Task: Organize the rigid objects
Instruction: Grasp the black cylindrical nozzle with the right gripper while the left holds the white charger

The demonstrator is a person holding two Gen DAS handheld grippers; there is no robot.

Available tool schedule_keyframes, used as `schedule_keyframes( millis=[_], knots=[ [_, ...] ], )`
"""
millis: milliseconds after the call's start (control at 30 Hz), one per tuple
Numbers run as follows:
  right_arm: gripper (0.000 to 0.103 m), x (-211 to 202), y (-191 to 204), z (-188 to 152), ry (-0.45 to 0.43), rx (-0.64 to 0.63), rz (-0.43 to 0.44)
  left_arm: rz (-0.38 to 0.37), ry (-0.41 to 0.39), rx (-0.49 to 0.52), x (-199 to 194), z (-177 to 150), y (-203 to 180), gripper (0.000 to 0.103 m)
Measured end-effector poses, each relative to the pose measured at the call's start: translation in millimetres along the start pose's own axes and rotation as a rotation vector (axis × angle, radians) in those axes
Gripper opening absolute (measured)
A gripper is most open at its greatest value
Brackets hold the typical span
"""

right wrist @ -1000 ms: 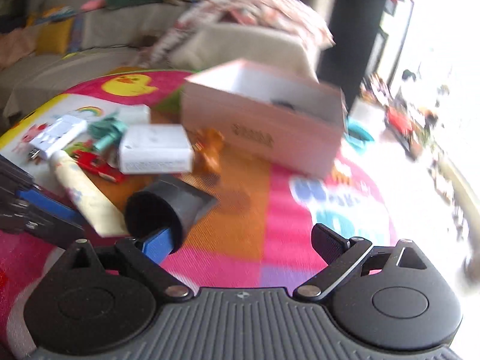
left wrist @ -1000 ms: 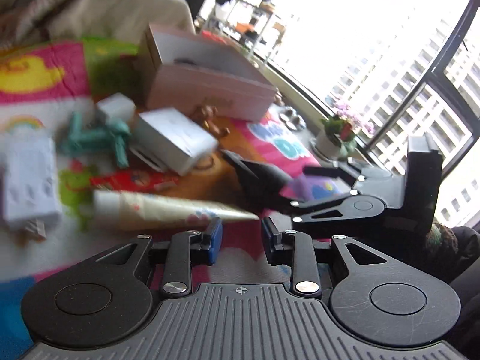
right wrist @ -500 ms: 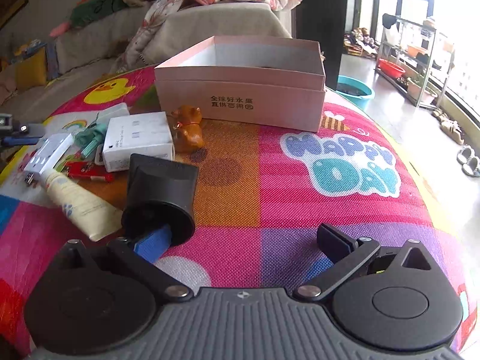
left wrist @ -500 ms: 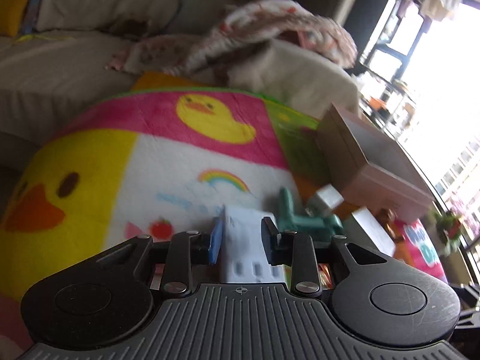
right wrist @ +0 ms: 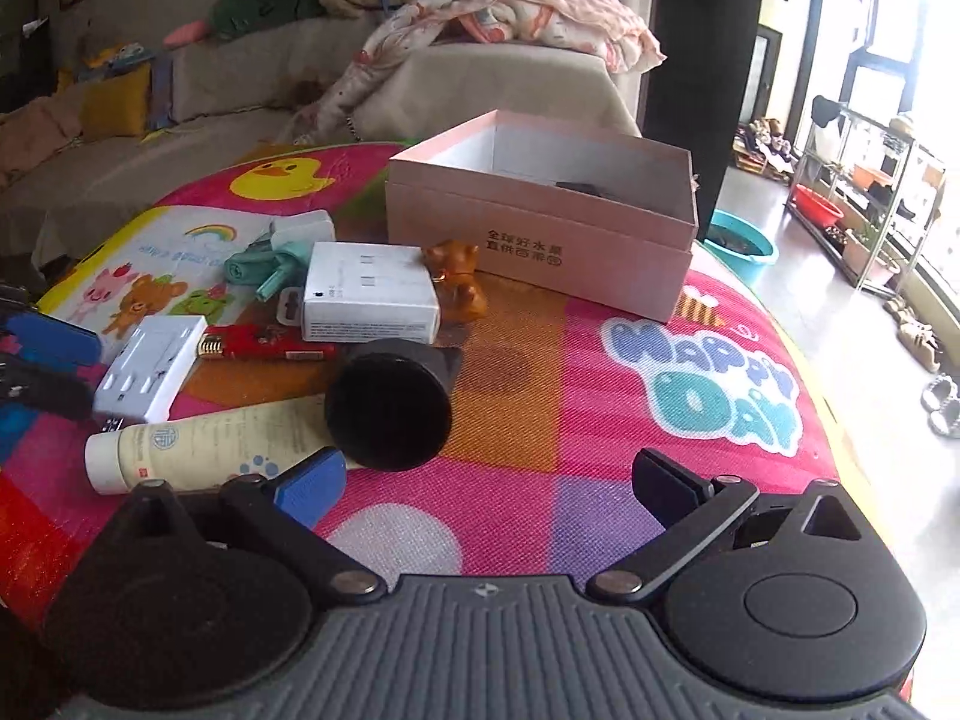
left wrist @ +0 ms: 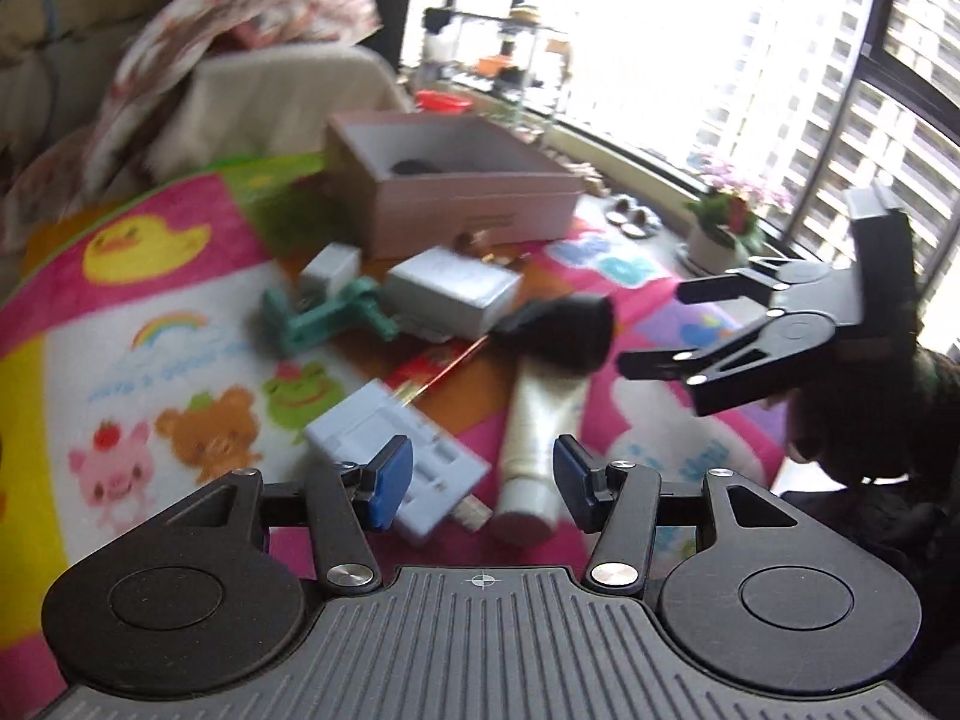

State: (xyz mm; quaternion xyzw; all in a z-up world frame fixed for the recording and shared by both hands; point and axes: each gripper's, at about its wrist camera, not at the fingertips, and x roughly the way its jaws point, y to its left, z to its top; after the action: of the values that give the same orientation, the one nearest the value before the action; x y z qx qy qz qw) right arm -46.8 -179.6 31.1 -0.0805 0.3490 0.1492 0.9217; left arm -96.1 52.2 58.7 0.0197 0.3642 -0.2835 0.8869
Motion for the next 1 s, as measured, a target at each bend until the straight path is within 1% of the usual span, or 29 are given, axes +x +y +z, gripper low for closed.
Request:
schedule_keyframes(
  millis=[67, 100, 133, 233, 267, 300, 333, 367, 433, 533, 567, 633, 667, 700, 767, 800, 833, 867, 900, 967, 1000],
  knots=[
    [0.102, -4.5, -1.5, 0.3, -0.017, 0.000, -0.010, -0.006, -0.008, 0.012, 4.8, 6.9, -6.3, 0.056],
    [0.102, -7.0, -1.7, 1.1, -0.026, -0.001, -0.014, 0.011, -0.003, 0.005, 10.1, 9.9, -7.9, 0.056],
    [0.102, -9.6, -1.7, 2.0, -0.035, -0.003, -0.019, 0.044, 0.002, -0.011, 16.9, 12.2, -7.6, 0.057],
    [0.102, -15.1, -1.1, 3.9, -0.058, -0.007, -0.031, 0.219, -0.002, -0.086, 35.5, 10.0, 0.1, 0.054],
    [0.102, -15.2, -1.0, 5.1, -0.060, 0.002, -0.026, 0.247, -0.002, -0.103, 40.2, 7.1, 2.3, 0.054],
    [0.102, -14.2, -0.9, 6.6, -0.058, 0.015, -0.014, 0.257, -0.005, -0.128, 41.2, 4.5, 6.4, 0.054],
    [0.102, -12.3, -0.4, 8.5, -0.056, 0.032, -0.003, 0.250, -0.014, -0.152, 40.6, 0.6, 9.7, 0.054],
    [0.102, -10.3, 0.5, 10.4, -0.057, 0.048, 0.002, 0.250, -0.034, -0.156, 38.6, -2.8, 9.8, 0.054],
    [0.102, -3.9, 4.2, 13.7, -0.055, 0.064, 0.004, 0.267, -0.034, -0.131, 34.5, -7.4, 8.5, 0.054],
    [0.102, 6.7, 11.0, 16.6, -0.051, 0.049, -0.008, 0.326, -0.008, -0.079, 26.6, -14.7, 14.1, 0.057],
    [0.102, 9.0, 12.5, 16.7, -0.056, 0.042, -0.009, 0.350, -0.010, -0.076, 23.3, -16.3, 18.5, 0.057],
    [0.102, 11.9, 15.0, 16.8, -0.068, 0.035, -0.014, 0.394, -0.011, -0.111, 15.0, -17.6, 31.4, 0.054],
    [0.102, 12.7, 16.0, 16.4, -0.076, 0.031, -0.017, 0.401, -0.015, -0.145, 10.8, -17.8, 37.5, 0.052],
    [0.102, 13.5, 17.2, 15.6, -0.082, 0.027, -0.021, 0.381, -0.025, -0.197, 5.6, -18.0, 43.8, 0.052],
    [0.102, 13.8, 18.1, 13.6, -0.089, 0.023, -0.024, 0.277, -0.044, -0.333, -2.9, -18.2, 53.7, 0.052],
    [0.102, 14.2, 19.0, 12.9, -0.088, 0.018, -0.027, 0.237, -0.046, -0.387, -3.7, -18.0, 54.2, 0.052],
    [0.102, 15.0, 19.6, 11.9, -0.086, 0.012, -0.034, 0.213, -0.043, -0.420, -2.0, -16.9, 52.0, 0.052],
    [0.102, 15.8, 20.2, 10.8, -0.085, 0.006, -0.044, 0.205, -0.037, -0.429, 1.6, -14.8, 47.5, 0.052],
    [0.102, 16.5, 20.6, 9.9, -0.085, 0.003, -0.052, 0.211, -0.034, -0.417, 6.6, -11.7, 40.6, 0.052],
    [0.102, 15.7, 19.8, 8.1, -0.086, 0.008, -0.053, 0.239, -0.032, -0.362, 21.0, -4.9, 25.4, 0.053],
    [0.102, 14.7, 19.5, 7.7, -0.089, 0.011, -0.053, 0.263, -0.022, -0.330, 29.7, -2.5, 18.6, 0.055]
  ],
)
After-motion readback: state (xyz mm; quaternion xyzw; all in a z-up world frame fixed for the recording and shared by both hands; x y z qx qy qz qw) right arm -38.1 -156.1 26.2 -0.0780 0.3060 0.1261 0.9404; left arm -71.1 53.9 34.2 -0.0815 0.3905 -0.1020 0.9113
